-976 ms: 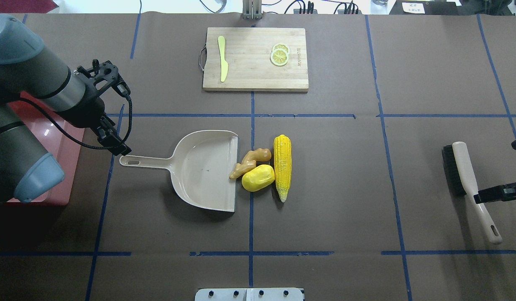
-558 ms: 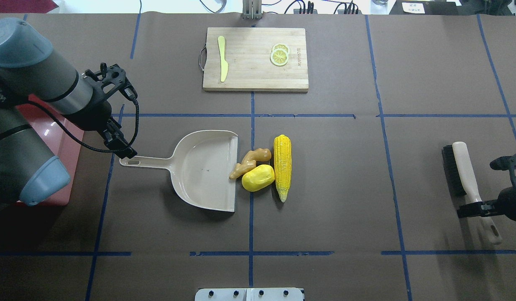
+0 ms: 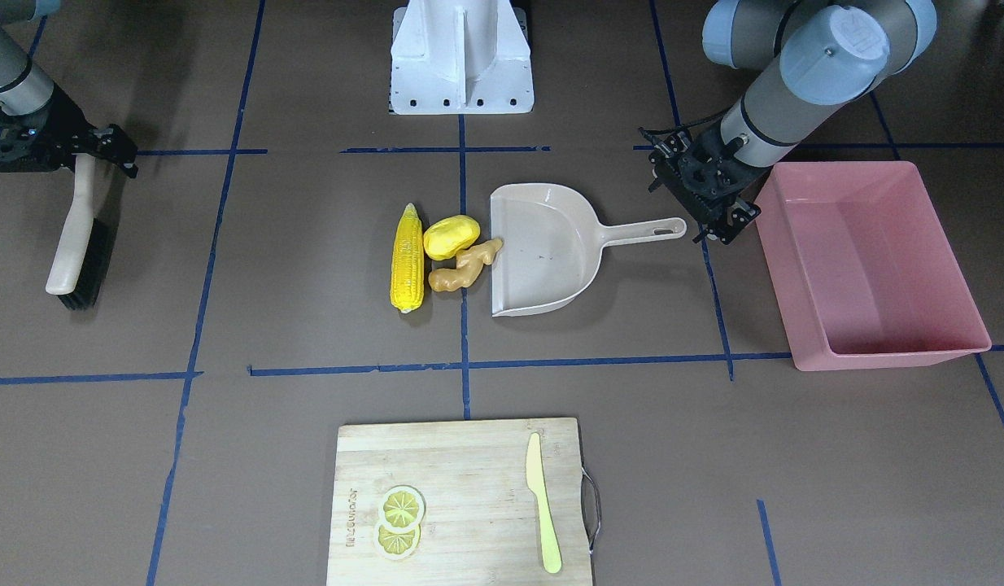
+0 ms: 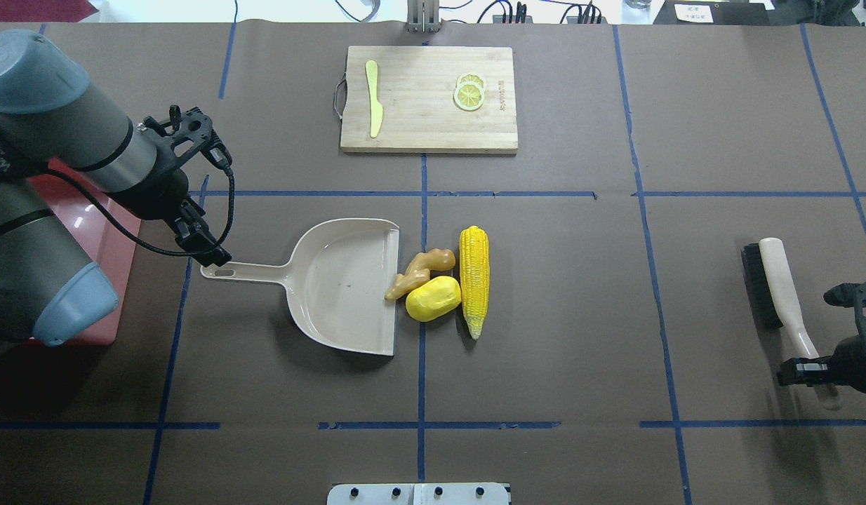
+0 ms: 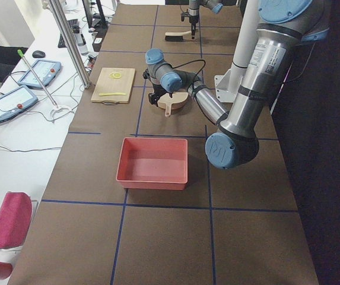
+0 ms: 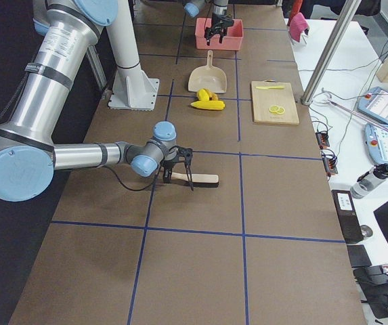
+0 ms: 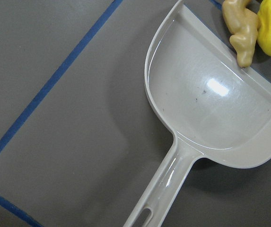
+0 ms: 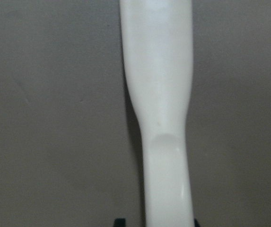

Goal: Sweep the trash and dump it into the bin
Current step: 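Reach the left gripper to the dustpan handle while the right gripper reaches for the brush, then grasp the dustpan handle with the left gripper while the right gripper lifts the brush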

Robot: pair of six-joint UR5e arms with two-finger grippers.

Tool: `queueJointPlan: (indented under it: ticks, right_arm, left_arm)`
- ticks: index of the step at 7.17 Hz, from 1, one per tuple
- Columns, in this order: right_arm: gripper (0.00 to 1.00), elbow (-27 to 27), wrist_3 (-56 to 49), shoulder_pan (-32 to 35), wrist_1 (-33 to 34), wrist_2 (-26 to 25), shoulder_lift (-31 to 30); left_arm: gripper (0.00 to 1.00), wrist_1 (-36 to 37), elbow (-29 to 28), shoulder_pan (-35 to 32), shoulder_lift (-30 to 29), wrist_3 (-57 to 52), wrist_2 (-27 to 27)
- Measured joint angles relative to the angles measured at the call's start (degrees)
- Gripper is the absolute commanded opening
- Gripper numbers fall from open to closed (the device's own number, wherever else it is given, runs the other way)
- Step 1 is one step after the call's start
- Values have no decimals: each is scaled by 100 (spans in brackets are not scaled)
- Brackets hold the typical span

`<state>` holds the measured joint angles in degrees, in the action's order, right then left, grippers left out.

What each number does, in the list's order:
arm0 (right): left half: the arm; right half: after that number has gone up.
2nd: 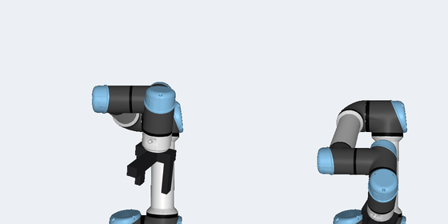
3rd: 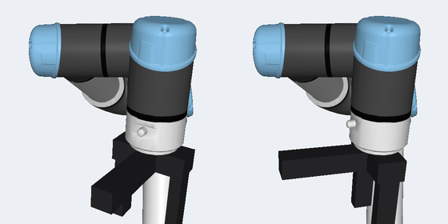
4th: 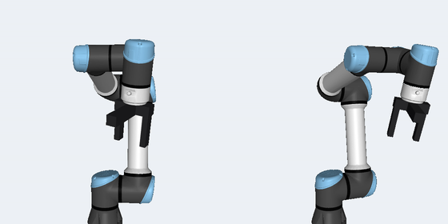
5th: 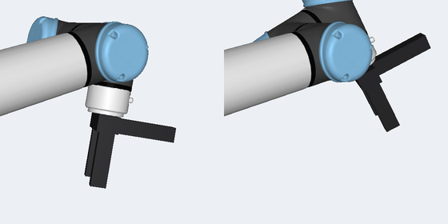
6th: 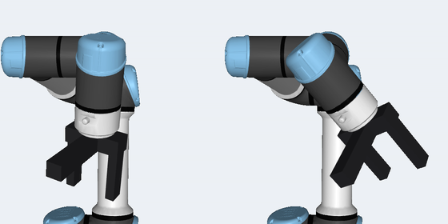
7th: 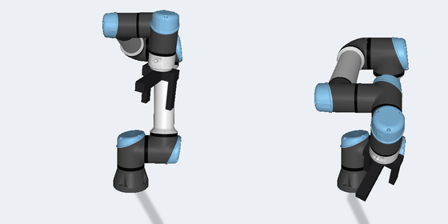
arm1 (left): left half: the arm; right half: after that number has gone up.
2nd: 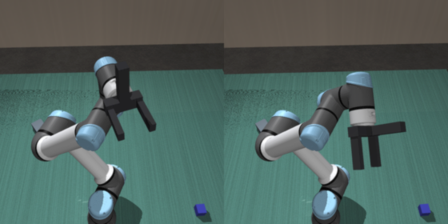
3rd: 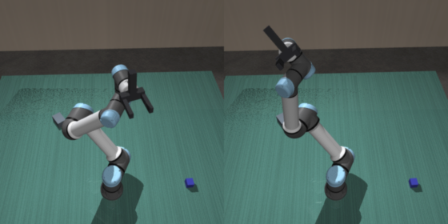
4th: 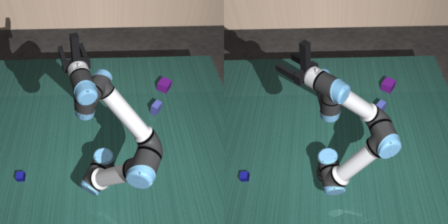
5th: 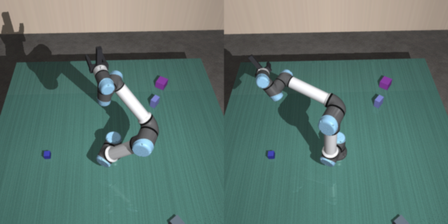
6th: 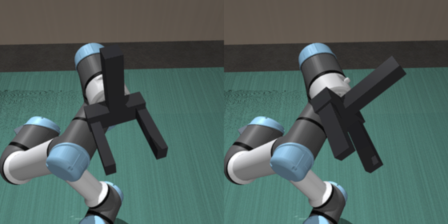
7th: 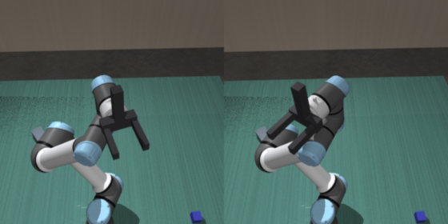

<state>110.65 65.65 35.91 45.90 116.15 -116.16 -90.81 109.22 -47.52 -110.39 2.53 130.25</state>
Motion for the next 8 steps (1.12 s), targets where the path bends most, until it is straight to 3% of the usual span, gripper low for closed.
queueJointPlan:
  ticks: [3,8]
  right_arm:
    - [0,468,-118,-41,29,22,55]
    - [0,1009,-100,-427,727,-25,1040]
  left_arm:
    - [100,-10,51,106,-32,-414,-45]
    - [99,-6,19,384,52,-2764,-754]
